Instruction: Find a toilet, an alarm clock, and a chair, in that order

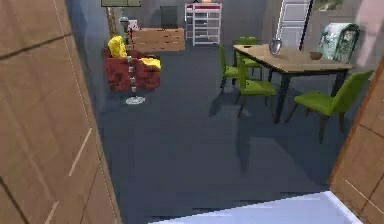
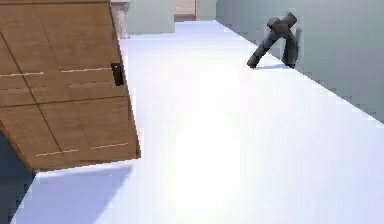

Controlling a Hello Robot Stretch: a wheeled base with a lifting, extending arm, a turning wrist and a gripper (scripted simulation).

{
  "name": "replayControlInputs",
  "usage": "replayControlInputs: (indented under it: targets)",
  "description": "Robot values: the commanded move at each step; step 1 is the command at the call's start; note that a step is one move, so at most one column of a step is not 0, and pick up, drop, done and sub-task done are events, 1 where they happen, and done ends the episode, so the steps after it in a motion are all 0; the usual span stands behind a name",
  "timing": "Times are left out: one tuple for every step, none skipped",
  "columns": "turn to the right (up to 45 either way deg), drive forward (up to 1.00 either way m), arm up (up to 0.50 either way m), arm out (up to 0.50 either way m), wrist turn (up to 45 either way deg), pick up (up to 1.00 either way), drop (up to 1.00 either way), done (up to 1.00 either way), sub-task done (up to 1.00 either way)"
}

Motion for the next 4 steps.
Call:
replayControlInputs:
  targets:
    - [0.0,1.00,0.00,0.00,0.0,0.00,0.00,0.00,0.00]
    - [0.0,1.00,0.00,0.00,0.0,0.00,0.00,0.00,0.00]
    - [0.0,1.00,0.00,0.00,0.0,0.00,0.00,0.00,0.00]
    - [0.0,0.65,0.00,0.00,0.0,0.00,0.00,0.00,0.00]
